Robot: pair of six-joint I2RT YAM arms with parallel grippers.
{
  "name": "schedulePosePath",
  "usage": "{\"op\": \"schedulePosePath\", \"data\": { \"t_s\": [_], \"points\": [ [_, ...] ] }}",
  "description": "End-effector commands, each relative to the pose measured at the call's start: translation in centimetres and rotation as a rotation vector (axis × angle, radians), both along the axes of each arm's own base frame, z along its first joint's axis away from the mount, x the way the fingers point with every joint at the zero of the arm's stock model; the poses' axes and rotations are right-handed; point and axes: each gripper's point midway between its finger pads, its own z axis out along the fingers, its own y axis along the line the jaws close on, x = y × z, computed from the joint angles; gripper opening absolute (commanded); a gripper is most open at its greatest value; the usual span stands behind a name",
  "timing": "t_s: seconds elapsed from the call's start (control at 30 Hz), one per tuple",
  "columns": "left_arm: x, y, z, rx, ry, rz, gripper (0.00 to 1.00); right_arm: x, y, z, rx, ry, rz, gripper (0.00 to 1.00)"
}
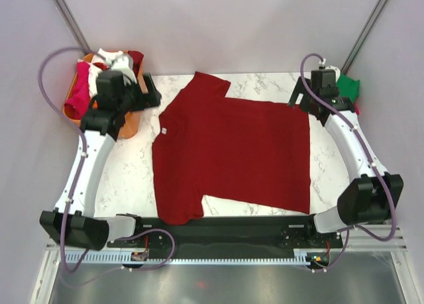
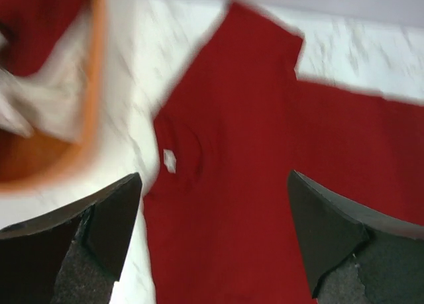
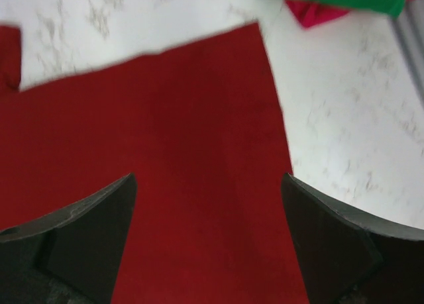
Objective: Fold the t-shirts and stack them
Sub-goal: Flatten the tshirt out
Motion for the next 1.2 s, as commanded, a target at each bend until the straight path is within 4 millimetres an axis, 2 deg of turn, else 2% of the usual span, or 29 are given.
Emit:
{"op": "schedulePosePath", "data": {
  "t_s": [0.0,0.03,0.07,0.1,0.13,0.17,0.2,0.27,0.3,0.37,0.4,0.53,0.63,0.67,0.7,0.73,0.77,0.83,0.87,0.97,1.03,1.17],
  "points": [
    [-8.9,-3.7,-12.1,-0.227,0.405,-0.111,0.95,-3.8,3.9,-0.1,0.077,-0.014,0.12,0.98],
    [-10.8,-4.0,-13.0,-0.25,0.435,-0.127,0.95,-4.7,5.2,-0.3,0.088,-0.007,0.161,0.98],
    [-13.5,-3.9,-14.8,-0.261,0.534,-0.115,0.95,-5.7,5.8,0.5,0.101,-0.029,0.184,0.98],
    [-15.9,-3.6,-16.0,-0.279,0.578,-0.091,0.95,-6.7,6.3,-0.5,0.112,-0.003,0.205,0.98],
    [-17.4,-3.7,-16.8,-0.293,0.614,-0.088,0.95,-7.3,6.9,-0.6,0.121,-0.003,0.228,0.98],
    [-20.1,-4.0,-18.6,-0.333,0.718,-0.081,1.0,-8.1,7.1,-0.3,0.136,-0.011,0.238,0.98],
    [-21.3,-4.2,-18.9,-0.357,0.742,-0.077,1.0,-8.7,7.3,-0.8,0.139,0.001,0.246,0.98],
    [-23.8,-4.4,-19.2,-0.398,0.763,-0.068,1.0,-9.2,7.5,-0.7,0.151,-0.007,0.255,0.98],
    [-25.6,-4.4,-20.3,-0.427,0.828,-0.035,1.0,-9.5,7.7,-1.1,0.155,0.003,0.264,0.98],
    [-27.3,-3.9,-20.7,-0.434,0.823,0.006,1.0,-9.6,7.7,-1.3,0.153,0.007,0.269,0.98],
    [-28.3,-3.8,-21.6,-0.449,0.858,0.036,1.0,-9.7,7.7,-1.6,0.154,0.014,0.275,0.98],
    [-29.5,-4.8,-21.0,-0.421,0.808,-0.072,1.0,-9.5,8.2,-2.0,0.166,0.018,0.29,0.98],
    [-30.5,-5.1,-22.7,-0.389,0.893,-0.088,1.0,-9.2,8.6,-2.2,0.183,0.02,0.304,0.98],
    [-31.4,-5.1,-24.2,-0.366,0.961,-0.087,1.0,-9.0,8.8,-2.2,0.185,0.014,0.307,0.98],
    [-31.7,-4.3,-25.5,-0.361,1.0,0.014,1.0,-8.9,8.8,-2.3,0.185,0.014,0.307,0.98],
    [-29.5,-6.0,-25.5,-0.494,0.967,0.085,1.0,-8.8,8.7,-2.3,0.186,0.011,0.306,0.98],
    [-29.4,-6.7,-27.2,-0.527,0.988,0.098,1.0,-8.6,8.7,-2.5,0.181,0.009,0.307,0.98],
    [-29.9,-6.4,-29.2,-0.477,1.034,0.153,1.0,-8.4,8.8,-2.6,0.176,0.014,0.312,0.98],
    [-30.5,-6.8,-29.3,-0.451,1.05,0.155,0.99,-8.3,8.8,-2.7,0.169,0.019,0.318,0.98],
    [-31.0,-5.6,-30.0,-0.361,1.022,0.243,0.98,-8.3,8.8,-2.9,0.165,0.017,0.321,0.98],
    [-31.3,-5.8,-30.3,-0.342,1.006,0.246,0.97,-8.5,9.2,-3.2,0.187,0.021,0.336,0.98],
    [-30.6,-5.3,-31.1,-0.316,0.954,0.355,0.94,-8.6,9.8,-3.6,0.207,0.028,0.361,0.98]
  ]
}}
